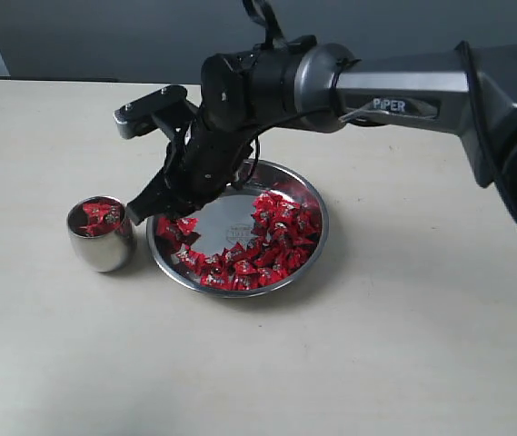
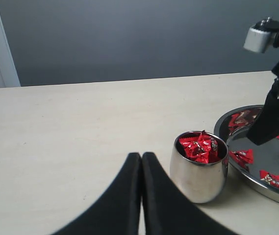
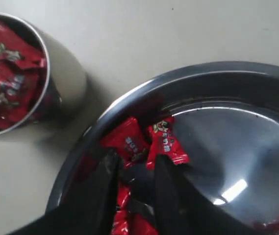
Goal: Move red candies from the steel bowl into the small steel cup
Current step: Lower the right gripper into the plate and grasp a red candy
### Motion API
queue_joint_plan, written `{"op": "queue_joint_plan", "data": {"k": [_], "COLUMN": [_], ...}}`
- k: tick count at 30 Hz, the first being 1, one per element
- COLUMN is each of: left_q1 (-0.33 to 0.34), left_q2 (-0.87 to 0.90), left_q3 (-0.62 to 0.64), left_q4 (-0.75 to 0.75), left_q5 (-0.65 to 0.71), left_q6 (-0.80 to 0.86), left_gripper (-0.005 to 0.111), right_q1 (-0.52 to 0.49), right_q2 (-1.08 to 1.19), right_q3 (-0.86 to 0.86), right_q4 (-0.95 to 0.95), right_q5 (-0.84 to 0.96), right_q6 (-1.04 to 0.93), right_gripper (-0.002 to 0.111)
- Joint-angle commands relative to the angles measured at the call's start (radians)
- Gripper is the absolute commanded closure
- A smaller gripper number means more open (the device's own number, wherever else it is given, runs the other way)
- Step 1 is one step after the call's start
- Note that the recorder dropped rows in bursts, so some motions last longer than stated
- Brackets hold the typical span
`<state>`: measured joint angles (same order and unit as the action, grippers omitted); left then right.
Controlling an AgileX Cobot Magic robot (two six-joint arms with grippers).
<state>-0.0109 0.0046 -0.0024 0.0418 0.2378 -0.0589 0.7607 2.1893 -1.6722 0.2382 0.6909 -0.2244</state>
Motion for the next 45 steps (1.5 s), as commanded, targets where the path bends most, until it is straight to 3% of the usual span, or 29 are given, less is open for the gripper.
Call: {"op": "queue_joint_plan", "data": {"k": [1, 3, 8, 21, 23, 26, 31, 34, 45], "left_q1": [-0.002, -0.002, -0.002, -0.002, -0.002, -0.002, -0.002, -0.002, -0.002], "left_q2": [-0.005, -0.005, -0.005, -0.005, -0.005, -0.005, -0.005, -0.005, -0.005], "left_q3": [0.002, 0.002, 0.002, 0.002, 0.002, 0.002, 0.002, 0.002, 0.002], "left_q4": [0.001, 0.001, 0.001, 0.001, 0.001, 0.001, 0.001, 0.001, 0.001], "left_q5": [0.0, 0.0, 0.0, 0.0, 0.0, 0.0, 0.0, 0.0, 0.0], "left_q6": [-0.002, -0.002, -0.002, -0.002, -0.002, -0.002, -0.002, -0.002, -0.002], "left_gripper": [0.106, 0.106, 0.106, 0.106, 0.106, 0.106, 0.106, 0.106, 0.106], "right_q1": [-0.004, -0.004, -0.004, -0.004, -0.004, -0.004, -0.004, -0.004, -0.004], "right_q2": [0.03, 0.037, 0.045, 0.091, 0.091, 0.095, 0.119, 0.117, 0.017], "right_q3": [0.001, 0.001, 0.001, 0.001, 0.001, 0.001, 0.001, 0.001, 0.001], "right_q4": [-0.03, -0.038, -0.054, -0.054, -0.055, -0.058, -0.074, -0.139, -0.277], "right_q5": [-0.012, -0.013, -0.03, -0.1, -0.111, -0.123, -0.12, -0.12, -0.069], "right_q6": [-0.011, -0.011, -0.011, -0.005, 0.0, 0.0, 0.003, 0.079, 0.192], "right_gripper": [0.082, 0.08, 0.061, 0.061, 0.064, 0.078, 0.081, 0.107, 0.109]}}
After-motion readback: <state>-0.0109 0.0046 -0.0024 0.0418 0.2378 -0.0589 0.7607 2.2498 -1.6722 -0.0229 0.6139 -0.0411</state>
